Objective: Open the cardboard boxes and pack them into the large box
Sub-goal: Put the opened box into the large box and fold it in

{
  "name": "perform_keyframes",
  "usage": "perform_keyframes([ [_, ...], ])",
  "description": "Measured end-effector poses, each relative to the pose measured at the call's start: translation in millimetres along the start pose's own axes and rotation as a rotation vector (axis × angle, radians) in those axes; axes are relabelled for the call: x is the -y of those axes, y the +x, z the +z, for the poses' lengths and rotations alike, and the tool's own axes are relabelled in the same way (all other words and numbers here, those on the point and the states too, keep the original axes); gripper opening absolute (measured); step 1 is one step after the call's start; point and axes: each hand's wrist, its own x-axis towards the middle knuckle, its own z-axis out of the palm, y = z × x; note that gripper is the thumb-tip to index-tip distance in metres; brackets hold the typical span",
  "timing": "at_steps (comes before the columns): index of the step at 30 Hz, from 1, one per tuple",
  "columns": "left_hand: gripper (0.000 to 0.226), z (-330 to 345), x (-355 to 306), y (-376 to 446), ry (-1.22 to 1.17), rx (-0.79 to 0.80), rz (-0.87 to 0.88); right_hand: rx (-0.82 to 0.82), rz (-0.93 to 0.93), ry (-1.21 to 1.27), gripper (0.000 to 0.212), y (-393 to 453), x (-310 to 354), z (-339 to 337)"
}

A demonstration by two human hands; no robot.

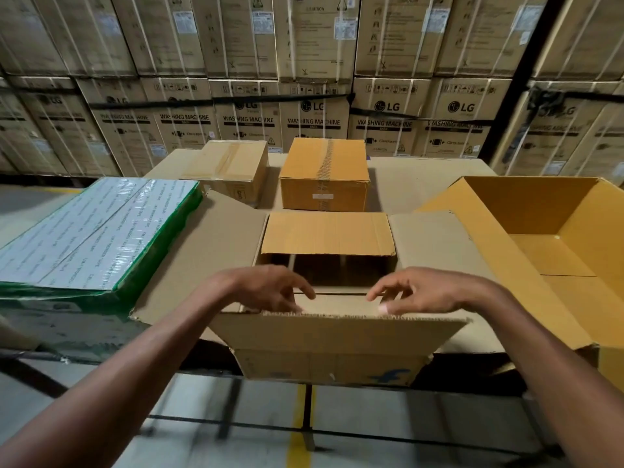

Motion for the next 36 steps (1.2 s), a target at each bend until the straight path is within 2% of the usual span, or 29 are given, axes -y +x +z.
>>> perform_keyframes([
  [3, 0.065, 29, 7, 7, -0.006, 0.081, -0.100, 0.102, 0.077, -0.047, 0.056, 9, -11, 36],
  [6, 0.080, 48, 13, 8, 0.011, 0.052, -0.162, 0.009, 0.146, -0.060, 0.060, 18, -21, 68],
  [8, 0.080, 56, 13, 4, 0.021, 0.019, -0.152, -0.032, 0.148, -0.026, 0.058, 18, -22, 80],
  [12, 0.086, 76, 19, -7, 0.045, 0.064, -0.144, -0.004, 0.151, 0.029, 0.057, 18, -28, 93],
  [15, 0.094, 98, 30, -4, 0.227, 0.061, -0.174, 0.027, 0.201, -0.026, 0.069, 22, -36, 111],
  [17, 0.090, 116, 36, 6, 0.314, -0.021, -0.169, -0.011, 0.210, -0.120, 0.068, 28, -41, 128],
  [20, 0.074, 136, 45, 20, 0.313, -0.109, -0.147, -0.145, 0.189, -0.215, 0.034, 41, -47, 151],
  [22, 0.055, 145, 48, 24, 0.307, -0.204, -0.121, -0.257, 0.179, -0.258, 0.019, 45, -48, 159],
  [25, 0.025, 153, 50, 25, 0.354, -0.377, -0.082, -0.369, 0.180, -0.251, 0.016, 48, -49, 168],
  [27, 0.017, 154, 51, 27, 0.355, -0.403, -0.077, -0.397, 0.189, -0.262, 0.017, 49, -49, 171],
  [32, 0.018, 152, 57, 32, 0.282, -0.326, -0.077, -0.316, 0.223, -0.231, 0.032, 46, -41, 165],
  [36, 0.051, 145, 61, 45, 0.182, -0.260, -0.106, -0.234, 0.216, -0.159, 0.054, 50, -32, 160],
])
